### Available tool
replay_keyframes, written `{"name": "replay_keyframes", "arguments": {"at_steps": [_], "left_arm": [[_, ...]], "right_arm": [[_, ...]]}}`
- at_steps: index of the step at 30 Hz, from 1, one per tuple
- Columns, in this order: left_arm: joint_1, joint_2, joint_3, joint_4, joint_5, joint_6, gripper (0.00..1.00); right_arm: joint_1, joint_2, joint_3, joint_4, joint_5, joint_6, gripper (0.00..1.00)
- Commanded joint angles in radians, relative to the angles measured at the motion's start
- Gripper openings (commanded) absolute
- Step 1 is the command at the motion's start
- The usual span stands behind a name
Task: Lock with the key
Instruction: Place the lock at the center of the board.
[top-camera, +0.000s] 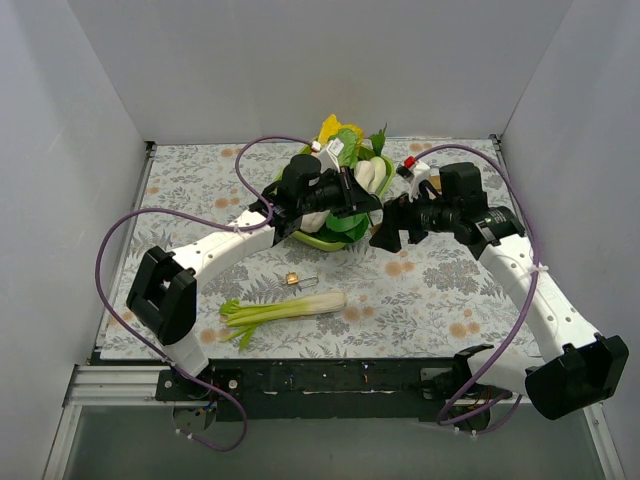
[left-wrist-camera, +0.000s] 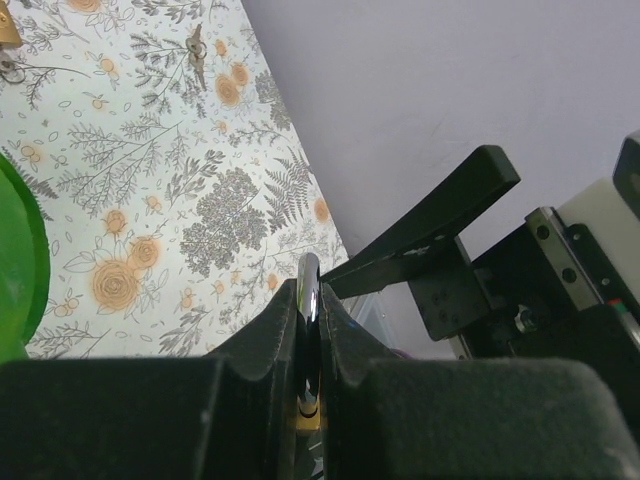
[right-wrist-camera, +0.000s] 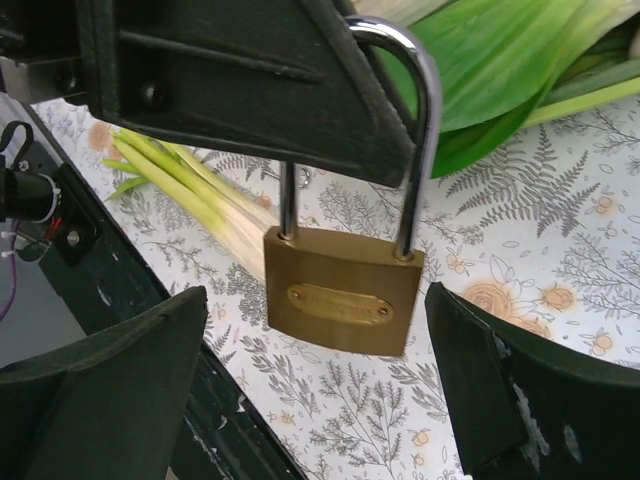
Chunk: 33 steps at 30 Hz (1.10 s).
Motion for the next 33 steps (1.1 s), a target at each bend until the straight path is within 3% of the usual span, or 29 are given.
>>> {"name": "replay_keyframes", "arguments": {"at_steps": [1, 7, 13, 16, 20, 21, 22, 24, 25, 26, 28, 29, 33], "left_arm": [[-0.007, -0.015, 0.059, 0.089, -0.003, -0.051, 0.00], [-0.007, 0.000, 0.058, 0.109, 0.015, -0.086, 0.00], [-0.009, 0.003, 0.055, 0.109, 0.014, -0.098, 0.00], [-0.009, 0.004, 0.055, 0.103, 0.008, -0.104, 0.01], [-0.009, 0.009, 0.064, 0.100, -0.001, -0.104, 0.12], [-0.009, 0.011, 0.069, 0.089, -0.007, -0.103, 0.17], [-0.009, 0.011, 0.075, 0.083, -0.011, -0.100, 0.31], [-0.006, 0.005, 0.081, 0.065, -0.023, -0.092, 0.42], [-0.004, 0.003, 0.082, 0.057, -0.026, -0.078, 0.46], [0.003, -0.005, 0.082, 0.051, -0.030, -0.072, 0.65], [0.017, -0.026, 0.082, 0.037, -0.031, -0.048, 0.82], [0.040, -0.035, 0.085, 0.028, -0.032, -0.020, 0.98], [0.108, -0.094, 0.095, -0.050, -0.021, 0.139, 0.98]], "right_arm": [[0.040, -0.009, -0.002, 0.057, 0.018, 0.038, 0.97], [0.060, 0.010, 0.007, 0.071, 0.102, 0.029, 0.97], [0.062, 0.006, 0.000, 0.062, 0.158, 0.019, 0.78], [0.063, 0.000, 0.001, 0.056, 0.182, 0.015, 0.60], [0.063, -0.006, 0.006, 0.046, 0.199, 0.018, 0.23], [0.063, -0.006, 0.004, 0.045, 0.204, 0.019, 0.16], [0.063, -0.006, 0.010, 0.042, 0.211, 0.019, 0.12], [0.062, -0.013, 0.016, 0.033, 0.227, 0.019, 0.01], [0.062, -0.015, 0.018, 0.030, 0.242, 0.018, 0.01], [0.059, -0.018, 0.021, 0.025, 0.248, 0.018, 0.01], [0.033, -0.023, 0.022, 0.005, 0.254, 0.016, 0.01], [0.019, -0.024, 0.021, -0.003, 0.251, 0.015, 0.01], [-0.149, 0.015, 0.022, -0.046, 0.238, -0.040, 0.01]]}}
